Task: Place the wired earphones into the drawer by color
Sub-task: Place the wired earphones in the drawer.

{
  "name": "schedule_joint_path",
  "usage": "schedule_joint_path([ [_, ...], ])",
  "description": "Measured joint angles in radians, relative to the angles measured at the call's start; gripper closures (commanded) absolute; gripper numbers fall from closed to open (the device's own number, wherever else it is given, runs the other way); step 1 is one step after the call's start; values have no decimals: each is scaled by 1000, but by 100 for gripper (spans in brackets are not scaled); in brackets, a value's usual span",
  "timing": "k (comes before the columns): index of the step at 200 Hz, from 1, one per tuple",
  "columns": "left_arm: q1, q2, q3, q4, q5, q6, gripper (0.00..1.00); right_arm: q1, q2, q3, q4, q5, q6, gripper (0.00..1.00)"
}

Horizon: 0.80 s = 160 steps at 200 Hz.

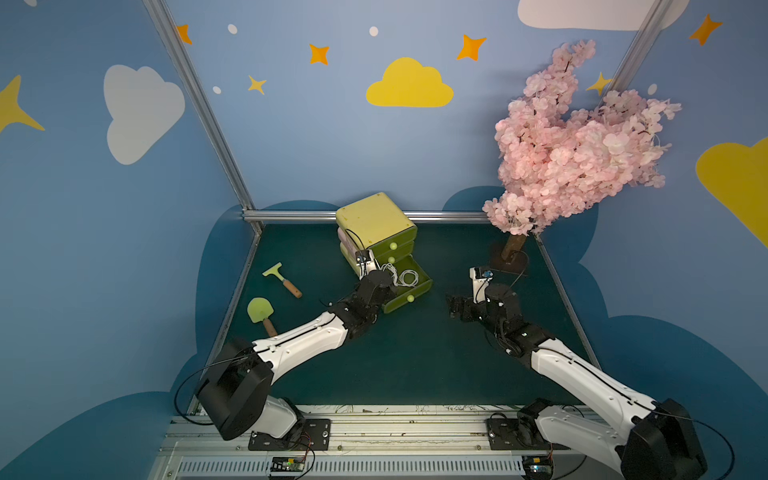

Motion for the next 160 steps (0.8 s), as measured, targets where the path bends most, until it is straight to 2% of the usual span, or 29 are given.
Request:
schedule_joint_path([
  [77, 10, 159, -32, 141, -31, -97, 97, 0, 0, -2, 0, -6, 0, 2],
  [160, 34, 272, 5, 158, 16, -169, 97, 0, 0, -7, 5, -14, 0, 2],
])
